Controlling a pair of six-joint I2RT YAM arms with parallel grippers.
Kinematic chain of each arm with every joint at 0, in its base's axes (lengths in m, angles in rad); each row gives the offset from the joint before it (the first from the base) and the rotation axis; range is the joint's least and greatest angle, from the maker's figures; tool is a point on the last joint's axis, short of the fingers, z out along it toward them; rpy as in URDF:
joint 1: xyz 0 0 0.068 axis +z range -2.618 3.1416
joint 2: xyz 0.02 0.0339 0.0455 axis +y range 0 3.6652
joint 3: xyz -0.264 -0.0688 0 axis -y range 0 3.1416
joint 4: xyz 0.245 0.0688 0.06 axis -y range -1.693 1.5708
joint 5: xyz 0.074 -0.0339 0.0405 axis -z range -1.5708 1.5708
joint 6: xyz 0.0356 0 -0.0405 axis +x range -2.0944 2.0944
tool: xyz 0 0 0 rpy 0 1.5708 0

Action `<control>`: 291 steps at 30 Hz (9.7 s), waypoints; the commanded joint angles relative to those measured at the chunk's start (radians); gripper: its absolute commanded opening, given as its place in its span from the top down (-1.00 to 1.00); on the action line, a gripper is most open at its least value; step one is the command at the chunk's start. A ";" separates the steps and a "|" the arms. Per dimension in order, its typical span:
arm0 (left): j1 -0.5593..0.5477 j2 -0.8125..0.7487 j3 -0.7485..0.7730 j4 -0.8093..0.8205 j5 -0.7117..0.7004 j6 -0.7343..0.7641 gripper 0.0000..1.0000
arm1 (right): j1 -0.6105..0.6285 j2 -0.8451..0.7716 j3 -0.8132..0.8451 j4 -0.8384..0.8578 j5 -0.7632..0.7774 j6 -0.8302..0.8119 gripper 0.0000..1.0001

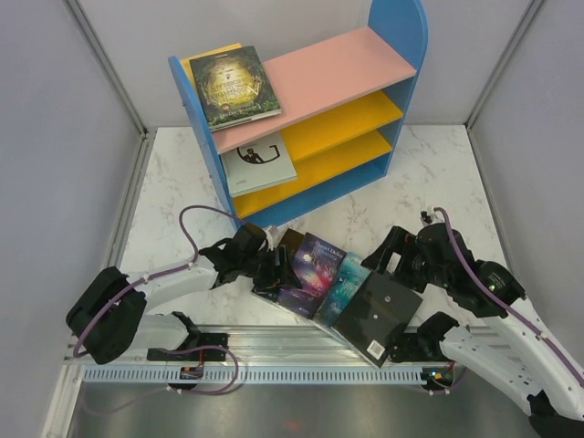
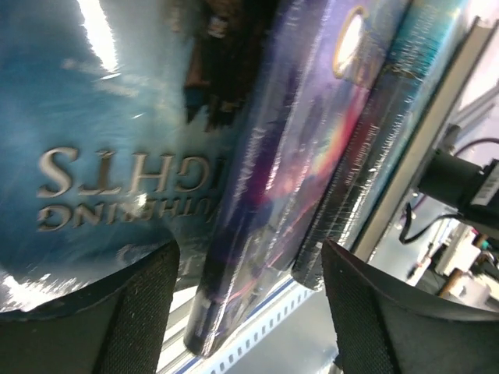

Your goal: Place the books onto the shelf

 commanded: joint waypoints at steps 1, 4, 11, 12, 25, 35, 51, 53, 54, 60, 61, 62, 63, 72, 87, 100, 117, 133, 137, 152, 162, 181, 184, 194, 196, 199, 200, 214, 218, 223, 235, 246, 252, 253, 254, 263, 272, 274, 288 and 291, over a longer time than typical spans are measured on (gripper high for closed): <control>-0.005 0.051 -0.022 0.218 0.142 0.051 -0.48 | -0.001 0.024 0.039 -0.015 0.019 -0.010 -0.96; -0.020 0.081 -0.028 0.309 0.216 0.029 -0.22 | -0.001 0.042 0.035 -0.009 0.019 -0.021 -0.96; -0.109 0.137 -0.027 0.401 0.253 -0.023 0.63 | -0.001 0.070 0.030 0.014 0.019 -0.037 -0.96; -0.114 0.140 -0.031 0.411 0.252 -0.033 0.75 | -0.001 0.073 0.027 0.019 0.019 -0.039 -0.96; -0.114 -0.365 -0.068 0.100 0.020 -0.190 0.95 | -0.001 0.039 0.000 0.262 -0.137 -0.027 -0.96; -0.108 -0.849 -0.077 -0.091 -0.195 -0.415 0.95 | -0.001 -0.036 -0.263 0.663 -0.348 0.206 -0.96; -0.109 -1.110 -0.148 -0.001 -0.310 -0.595 0.95 | 0.008 -0.028 -0.393 0.933 -0.461 0.345 -0.96; -0.109 -1.104 -0.154 0.025 -0.308 -0.601 0.95 | 0.014 -0.036 -0.408 0.933 -0.457 0.349 -0.96; -0.109 -1.102 -0.163 0.039 -0.310 -0.610 0.95 | 0.029 -0.039 -0.415 0.944 -0.448 0.360 -0.96; -0.108 -1.068 -0.209 0.190 -0.305 -0.641 0.95 | 0.162 -0.037 -0.471 0.970 -0.348 0.371 -0.96; -0.109 -1.059 -0.211 0.225 -0.302 -0.643 0.95 | 0.182 -0.037 -0.493 0.976 -0.327 0.381 -0.96; -0.108 -1.050 -0.209 0.248 -0.301 -0.643 0.95 | 0.201 -0.037 -0.504 0.997 -0.310 0.390 -0.96; -0.109 -1.032 -0.212 0.263 -0.292 -0.646 0.95 | 0.233 -0.036 -0.528 1.025 -0.281 0.401 -0.96; -0.109 -0.986 -0.268 0.400 -0.264 -0.687 0.95 | 0.261 0.021 -0.528 1.247 -0.217 0.460 -0.96; -0.109 -0.992 -0.312 0.426 -0.265 -0.719 0.95 | 0.261 0.030 -0.540 1.436 -0.156 0.545 0.28; -0.108 -0.969 -0.237 0.106 -0.189 -0.655 -0.04 | 0.258 -0.169 -0.410 1.033 -0.056 0.443 1.00; -0.109 -1.312 -0.157 -0.424 -0.287 -0.609 -1.00 | 0.259 -0.177 -0.047 0.766 0.181 0.306 1.00; -0.108 -1.263 -0.077 -0.487 -0.264 -0.546 -0.99 | 0.250 0.082 0.222 0.775 0.221 0.220 1.00; -0.109 -1.309 -0.059 -0.536 -0.272 -0.546 -0.98 | 0.216 0.140 0.171 0.908 0.146 0.294 1.00; -0.109 -1.335 0.054 -0.694 -0.324 -0.494 -0.98 | 0.166 0.525 0.285 1.255 -0.133 0.397 1.00; -0.109 -1.335 0.117 -0.760 -0.361 -0.463 -1.00 | 0.137 0.717 0.415 1.247 -0.182 0.366 1.00; -0.144 -1.335 0.246 -0.921 -0.503 -0.434 -1.00 | 0.045 0.811 0.503 1.145 -0.262 0.319 -0.09; -0.148 -1.335 0.245 -0.930 -0.506 -0.437 -1.00 | 0.015 0.768 0.504 1.034 -0.265 0.263 -0.82; -0.149 -1.332 0.217 -0.929 -0.511 -0.448 -0.99 | -0.113 0.707 0.670 0.354 -0.211 -0.057 -0.96; -0.151 -1.328 0.206 -0.927 -0.511 -0.448 -1.00 | -0.139 0.684 0.676 0.307 -0.208 -0.088 -0.96; -0.151 -1.317 0.197 -0.918 -0.509 -0.445 -1.00 | -0.164 0.626 0.642 0.241 -0.185 -0.136 -0.96; -0.149 -1.299 0.191 -0.915 -0.508 -0.434 -1.00 | -0.166 0.607 0.624 0.224 -0.181 -0.142 -0.96; -0.148 -0.799 0.091 -0.572 -0.411 -0.138 -1.00 | -0.167 0.358 -0.123 0.636 -0.426 0.027 -0.96; -0.106 -0.612 0.094 -0.458 -0.320 -0.035 -1.00 | -0.167 0.392 -0.187 0.738 -0.457 0.068 -0.96; 0.102 -0.446 0.125 -0.401 -0.206 0.127 -0.99 | -0.158 0.440 -0.249 0.850 -0.466 0.123 -0.96; 0.225 -0.174 0.110 -0.263 -0.097 0.302 -1.00 | -0.031 0.628 -0.336 0.977 -0.369 0.197 -0.96; 0.225 0.011 0.041 -0.093 -0.071 0.302 -0.99 | 0.129 0.852 -0.231 0.852 -0.221 0.188 -0.96; 0.225 0.117 -0.030 0.027 -0.032 0.276 -0.99 | 0.167 0.898 -0.303 0.856 -0.150 0.265 -0.96; 0.225 0.130 -0.040 0.045 -0.013 0.270 -0.98 | 0.176 0.904 -0.327 0.865 -0.142 0.272 -0.96; 0.225 0.155 -0.051 0.065 -0.002 0.264 -0.97 | 0.183 0.907 -0.342 0.884 -0.138 0.282 -0.96; 0.224 0.177 -0.143 0.227 0.149 0.178 -0.95 | 0.301 1.013 -0.482 1.255 -0.122 0.453 -0.96; 0.224 0.075 -0.235 0.231 0.178 0.143 -0.95 | 0.307 0.828 -0.551 1.209 -0.064 0.449 -0.10; 0.224 0.045 -0.255 0.231 0.190 0.134 -0.94 | 0.307 0.747 -0.579 1.180 -0.050 0.444 0.18; 0.225 -0.525 -0.312 -0.011 0.179 -0.012 -0.97 | 0.307 0.072 -0.609 0.957 -0.065 0.415 1.00; 0.225 -0.585 -0.280 -0.004 0.189 -0.067 -0.98 | 0.307 -0.077 -0.614 0.965 -0.087 0.446 1.00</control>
